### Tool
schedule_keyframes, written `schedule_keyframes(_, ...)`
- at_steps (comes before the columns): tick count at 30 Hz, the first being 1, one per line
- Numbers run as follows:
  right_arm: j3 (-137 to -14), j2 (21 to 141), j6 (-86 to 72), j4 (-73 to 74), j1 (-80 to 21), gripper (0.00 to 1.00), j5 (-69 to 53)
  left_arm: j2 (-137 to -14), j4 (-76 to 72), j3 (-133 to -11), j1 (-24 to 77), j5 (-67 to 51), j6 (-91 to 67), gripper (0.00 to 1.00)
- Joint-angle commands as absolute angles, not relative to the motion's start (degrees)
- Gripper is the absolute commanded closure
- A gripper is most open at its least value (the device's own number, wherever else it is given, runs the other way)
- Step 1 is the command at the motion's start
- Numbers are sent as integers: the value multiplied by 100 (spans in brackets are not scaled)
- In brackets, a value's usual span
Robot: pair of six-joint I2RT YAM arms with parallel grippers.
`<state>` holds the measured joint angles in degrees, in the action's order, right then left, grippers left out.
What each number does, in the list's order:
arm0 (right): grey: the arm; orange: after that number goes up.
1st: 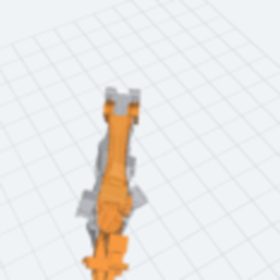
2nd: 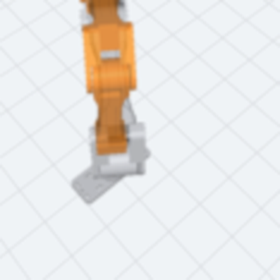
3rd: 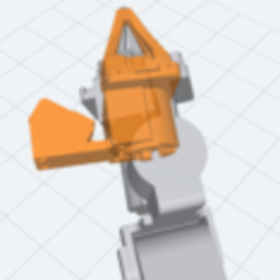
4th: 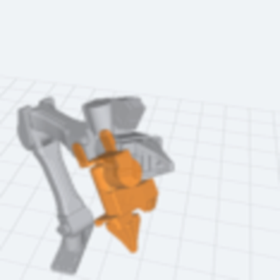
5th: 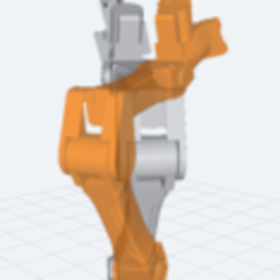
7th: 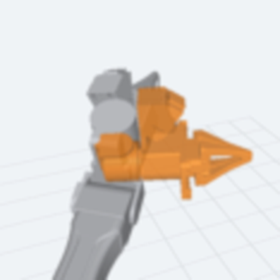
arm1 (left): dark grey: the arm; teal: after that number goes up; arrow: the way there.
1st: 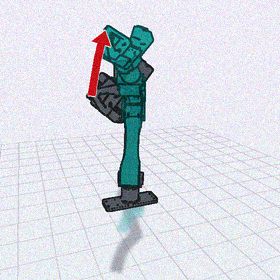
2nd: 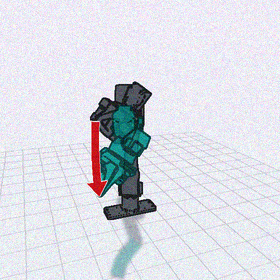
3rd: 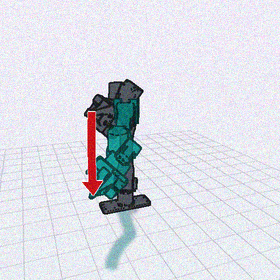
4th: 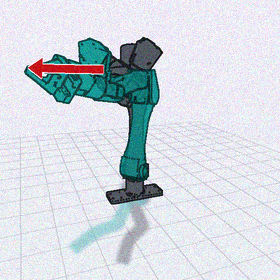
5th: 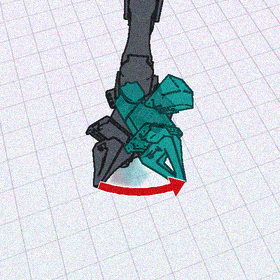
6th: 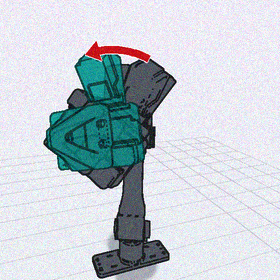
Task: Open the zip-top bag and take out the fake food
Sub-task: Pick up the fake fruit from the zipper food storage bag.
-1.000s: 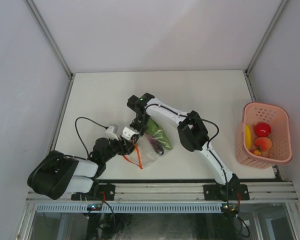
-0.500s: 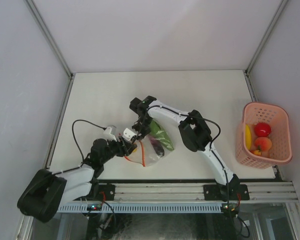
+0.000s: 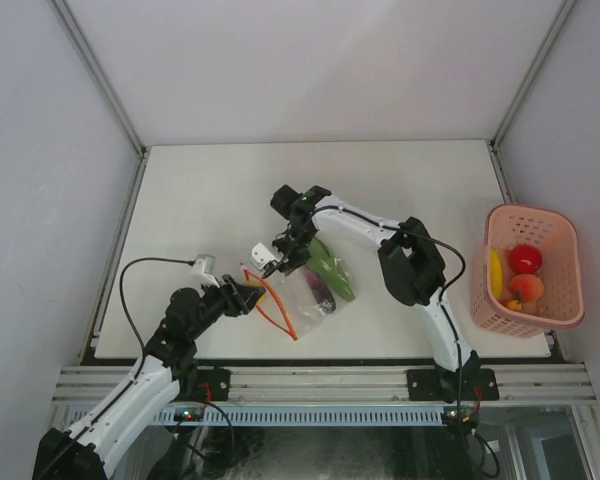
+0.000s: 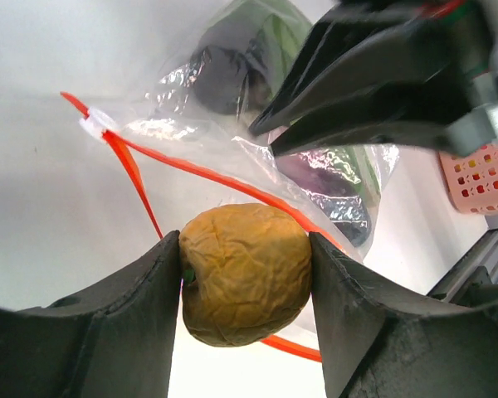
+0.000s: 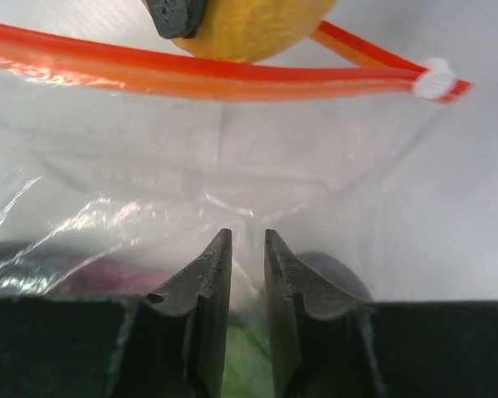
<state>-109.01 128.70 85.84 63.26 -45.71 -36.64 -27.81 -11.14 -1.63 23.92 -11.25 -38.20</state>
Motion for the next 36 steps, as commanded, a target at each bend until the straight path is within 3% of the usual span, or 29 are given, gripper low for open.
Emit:
schedule_keyframes(1,-10696,11930,8008,6049,-4404,77,-3994,-2586,-611,-496,2371,-1255,-4125,79)
schedule_keyframes(10,-9390,10477,6955,5430,-4168,65,-4452,-1842,-92,-935,2373,-1378,-4379,80)
schedule_keyframes(16,-8432,9114,6320,4949,-4085,50,-4448,-1698,-207,-1102,2373,-1578,-4705,80)
schedule_keyframes(23,-7441,7713,5419,4014,-3323,33,-5272,-2050,-1838,-1004,2373,-2143,-5504,81)
schedule_keyframes(30,-6311,6959,4210,2571,-2557,27,-6293,-2851,-3701,-860,2401,-2359,-6415,83)
schedule_keyframes(36,-5916,6734,2774,1360,-2447,26,-6579,-3598,-4615,-900,2901,-1825,-6757,85)
